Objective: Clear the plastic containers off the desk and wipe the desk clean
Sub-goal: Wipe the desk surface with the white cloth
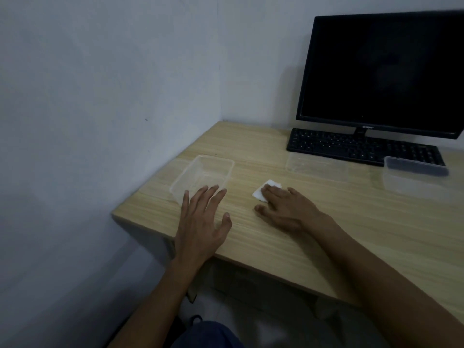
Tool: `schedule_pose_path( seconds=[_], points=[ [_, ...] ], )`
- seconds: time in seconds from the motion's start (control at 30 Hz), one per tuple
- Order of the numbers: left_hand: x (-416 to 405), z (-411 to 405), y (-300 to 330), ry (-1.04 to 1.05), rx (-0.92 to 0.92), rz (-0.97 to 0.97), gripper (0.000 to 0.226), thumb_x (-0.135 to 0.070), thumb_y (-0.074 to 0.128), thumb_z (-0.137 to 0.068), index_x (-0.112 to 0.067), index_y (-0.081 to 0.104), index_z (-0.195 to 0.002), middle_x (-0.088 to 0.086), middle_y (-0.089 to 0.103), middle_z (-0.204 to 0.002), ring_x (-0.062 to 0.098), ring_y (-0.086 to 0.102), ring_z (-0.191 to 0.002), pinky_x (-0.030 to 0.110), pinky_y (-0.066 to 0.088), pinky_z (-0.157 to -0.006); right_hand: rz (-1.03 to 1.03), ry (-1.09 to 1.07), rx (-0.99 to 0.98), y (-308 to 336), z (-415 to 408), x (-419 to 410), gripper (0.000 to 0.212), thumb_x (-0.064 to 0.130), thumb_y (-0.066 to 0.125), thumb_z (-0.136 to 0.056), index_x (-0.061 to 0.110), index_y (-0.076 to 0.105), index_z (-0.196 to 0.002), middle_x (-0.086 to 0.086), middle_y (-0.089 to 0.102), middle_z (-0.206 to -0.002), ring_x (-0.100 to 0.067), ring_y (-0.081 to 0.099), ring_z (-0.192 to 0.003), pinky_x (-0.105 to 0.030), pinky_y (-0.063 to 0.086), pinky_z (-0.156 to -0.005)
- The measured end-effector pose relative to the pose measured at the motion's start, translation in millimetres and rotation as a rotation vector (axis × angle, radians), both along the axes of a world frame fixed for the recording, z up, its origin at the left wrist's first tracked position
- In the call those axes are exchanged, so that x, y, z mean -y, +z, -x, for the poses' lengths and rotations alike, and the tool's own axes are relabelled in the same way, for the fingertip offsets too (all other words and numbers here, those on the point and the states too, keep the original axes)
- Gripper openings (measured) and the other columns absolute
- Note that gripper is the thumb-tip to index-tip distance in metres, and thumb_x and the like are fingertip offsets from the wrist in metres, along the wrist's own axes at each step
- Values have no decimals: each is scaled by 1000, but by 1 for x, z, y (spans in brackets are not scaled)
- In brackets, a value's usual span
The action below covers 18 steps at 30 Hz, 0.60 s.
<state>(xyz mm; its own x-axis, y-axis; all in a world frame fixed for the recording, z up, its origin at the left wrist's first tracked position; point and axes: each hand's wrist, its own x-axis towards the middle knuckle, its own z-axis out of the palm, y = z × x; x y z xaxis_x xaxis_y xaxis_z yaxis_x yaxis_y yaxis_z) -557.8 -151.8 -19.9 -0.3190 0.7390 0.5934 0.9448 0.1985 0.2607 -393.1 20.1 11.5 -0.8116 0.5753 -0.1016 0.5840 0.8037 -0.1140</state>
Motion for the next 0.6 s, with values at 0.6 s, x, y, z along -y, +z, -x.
schedule_pose_path(
  seconds=[0.6],
  points=[
    [-1, -1, -1, -5, -5, -24, 52, -39, 44, -86, -20, 51, -133, -1, 50, -141, 17, 36, -137, 43, 4, -120, 10, 366, -44, -2, 14, 3, 63, 59, 20, -97, 29, 13, -153, 9, 14, -160, -4, 11, -145, -33, 4, -120]
  ],
)
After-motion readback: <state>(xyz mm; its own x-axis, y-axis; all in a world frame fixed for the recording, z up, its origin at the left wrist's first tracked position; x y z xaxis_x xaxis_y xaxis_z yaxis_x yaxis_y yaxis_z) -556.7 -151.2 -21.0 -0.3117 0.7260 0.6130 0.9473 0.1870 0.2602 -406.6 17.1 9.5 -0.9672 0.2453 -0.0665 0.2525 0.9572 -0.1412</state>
